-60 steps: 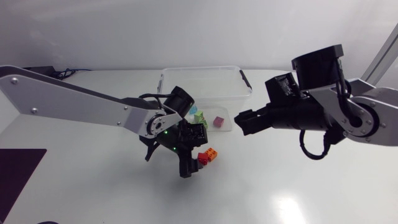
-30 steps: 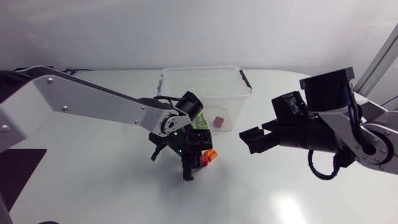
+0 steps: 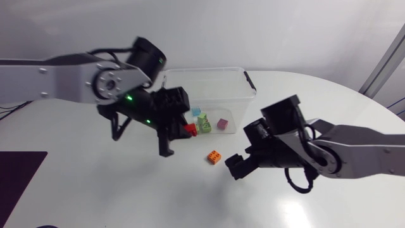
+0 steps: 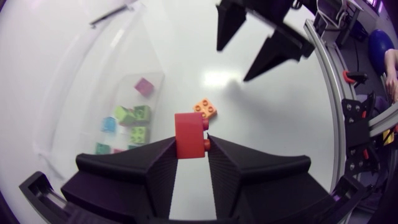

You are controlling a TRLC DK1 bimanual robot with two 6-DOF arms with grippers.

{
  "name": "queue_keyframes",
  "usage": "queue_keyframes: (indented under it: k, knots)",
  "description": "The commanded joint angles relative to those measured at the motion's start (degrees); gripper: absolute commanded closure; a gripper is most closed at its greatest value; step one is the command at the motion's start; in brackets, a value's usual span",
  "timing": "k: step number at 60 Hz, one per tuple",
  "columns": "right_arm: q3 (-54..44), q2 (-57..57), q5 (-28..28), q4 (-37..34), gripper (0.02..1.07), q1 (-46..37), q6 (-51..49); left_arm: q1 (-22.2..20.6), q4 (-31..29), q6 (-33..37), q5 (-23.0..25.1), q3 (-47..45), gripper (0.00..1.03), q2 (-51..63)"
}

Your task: Place the duplo bricks in the container

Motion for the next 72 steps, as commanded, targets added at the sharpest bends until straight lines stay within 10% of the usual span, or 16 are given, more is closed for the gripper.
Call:
queue_keyframes:
  k: [1, 19, 51, 64, 72]
  knots:
    - [3.7, 5.6, 1.0, 1.4, 0.07, 1.8, -0.9, 2.3, -1.9, -1.2, 1.1, 1.0, 0.83, -5.4]
    - [13.6, 19.8, 4.2, 1.4, 0.07, 5.8, -0.9, 11.0, 5.4, -8.3, 3.6, 7.9, 0.82, -4.2]
    - [21.8, 28.2, 4.7, -6.8, 0.30, 4.9, -2.9, 11.5, 9.6, -15.0, 3.4, 23.6, 0.79, 18.1]
    - [22.2, 29.9, 4.2, -6.9, 0.47, 4.2, -3.6, 11.4, 6.5, -15.0, 3.2, 26.6, 0.07, 20.2]
    - [22.2, 30.1, 4.1, -6.9, 0.62, 4.2, -3.8, 12.0, 6.1, -15.1, 3.1, 27.2, 0.04, 19.6]
